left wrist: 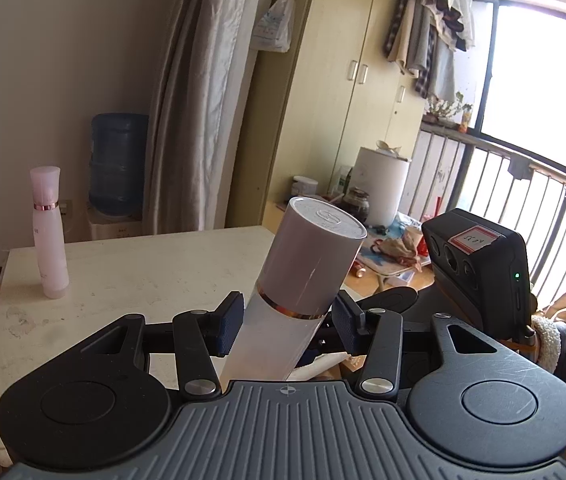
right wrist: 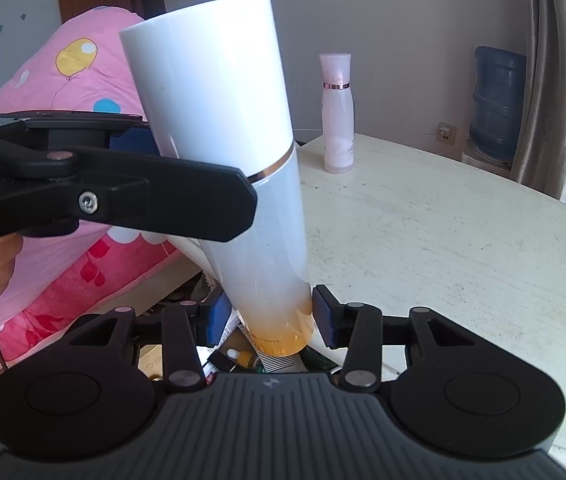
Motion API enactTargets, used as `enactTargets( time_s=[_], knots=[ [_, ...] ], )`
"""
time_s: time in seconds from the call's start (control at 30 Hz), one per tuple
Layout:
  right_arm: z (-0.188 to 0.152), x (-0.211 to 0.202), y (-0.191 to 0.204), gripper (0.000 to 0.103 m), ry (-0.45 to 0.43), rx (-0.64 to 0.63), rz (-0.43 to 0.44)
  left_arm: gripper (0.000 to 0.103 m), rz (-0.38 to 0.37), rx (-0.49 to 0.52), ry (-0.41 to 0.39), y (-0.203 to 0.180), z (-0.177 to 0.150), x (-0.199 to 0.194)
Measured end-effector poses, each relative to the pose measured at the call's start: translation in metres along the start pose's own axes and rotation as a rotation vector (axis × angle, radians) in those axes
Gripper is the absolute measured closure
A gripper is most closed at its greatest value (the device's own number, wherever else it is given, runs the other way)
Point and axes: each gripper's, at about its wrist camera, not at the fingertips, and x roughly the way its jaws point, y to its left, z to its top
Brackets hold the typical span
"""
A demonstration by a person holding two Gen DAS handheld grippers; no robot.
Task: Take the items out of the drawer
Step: 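Carry the white bottle up over the nightstand top with both tools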
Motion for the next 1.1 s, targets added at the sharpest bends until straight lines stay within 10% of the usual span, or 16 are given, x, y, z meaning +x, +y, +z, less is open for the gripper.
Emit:
enactTargets(
  time_s=[1.1],
  knots=[
    [0.010, 0.084, -0.038, 0.058, 0.040, 0.021, -0.006, 0.054, 0.021, -0.073, 0.026, 0.061, 0.005, 0.046]
  ],
)
